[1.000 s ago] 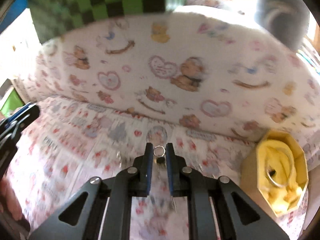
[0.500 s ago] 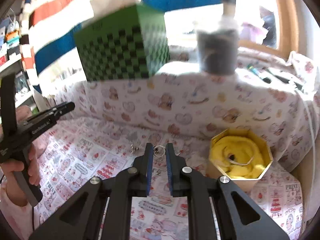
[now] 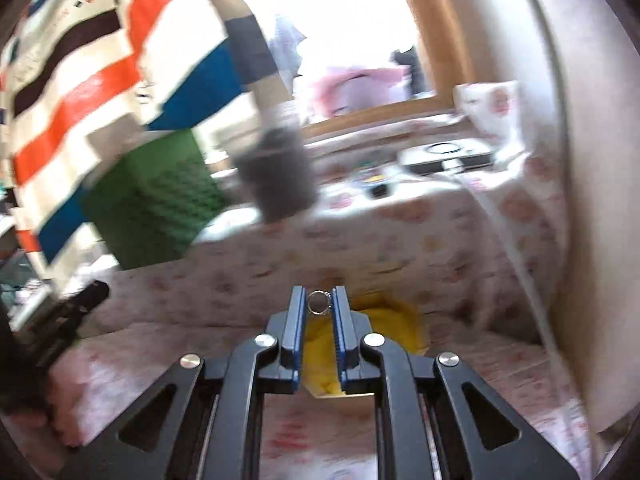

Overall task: Organize jewelry
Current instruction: 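Carry both pieces over the gold box and open both tools to drop them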

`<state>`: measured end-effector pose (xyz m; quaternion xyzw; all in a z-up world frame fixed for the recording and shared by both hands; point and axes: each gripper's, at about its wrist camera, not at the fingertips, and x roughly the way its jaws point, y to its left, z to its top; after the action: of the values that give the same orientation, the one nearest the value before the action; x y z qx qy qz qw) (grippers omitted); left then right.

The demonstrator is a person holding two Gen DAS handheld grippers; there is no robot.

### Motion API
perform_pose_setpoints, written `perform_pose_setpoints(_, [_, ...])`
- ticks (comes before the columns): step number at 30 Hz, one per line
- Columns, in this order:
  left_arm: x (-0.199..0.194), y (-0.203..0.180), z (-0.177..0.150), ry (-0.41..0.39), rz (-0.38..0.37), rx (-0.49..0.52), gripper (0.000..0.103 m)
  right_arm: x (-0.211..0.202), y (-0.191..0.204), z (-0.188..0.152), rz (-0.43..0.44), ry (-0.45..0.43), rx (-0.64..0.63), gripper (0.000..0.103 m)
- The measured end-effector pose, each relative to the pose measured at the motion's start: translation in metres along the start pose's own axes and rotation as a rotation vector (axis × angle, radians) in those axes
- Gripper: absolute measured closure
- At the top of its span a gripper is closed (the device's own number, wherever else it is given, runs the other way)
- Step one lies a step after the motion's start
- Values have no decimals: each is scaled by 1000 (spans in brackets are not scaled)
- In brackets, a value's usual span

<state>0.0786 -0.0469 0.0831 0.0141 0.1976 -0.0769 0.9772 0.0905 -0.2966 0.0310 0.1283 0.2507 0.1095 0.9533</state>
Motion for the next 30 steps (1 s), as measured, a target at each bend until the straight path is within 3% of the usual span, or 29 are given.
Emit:
perform_pose_setpoints(5, [46, -53, 12, 94, -85, 4, 86, 20, -28, -1, 22, 66, 68, 91])
perform_pose_setpoints(9, [81, -85, 2, 204, -149, 7, 86, 33, -48, -4, 70, 100, 157, 91])
perform_pose_setpoints(12, [101, -93, -16, 256, -147, -5, 87, 43, -62, -7, 92, 120, 213, 91])
perform_pose_setpoints(16, [119, -99, -32, 325, -201, -15, 86, 56, -72, -12, 92, 152, 250, 91])
perform_pose_setpoints(25, [125, -106, -43, 353, -276, -8, 86, 59, -70, -12, 115, 158, 243, 90])
perform_pose_setpoints(28, [122, -106, -42, 342, -276, -1, 84, 57, -69, -10, 115, 146, 248, 78])
perform_pose_setpoints(30, [120, -103, -40, 340, -281, -7, 77, 54, -70, -9, 118, 137, 253, 78])
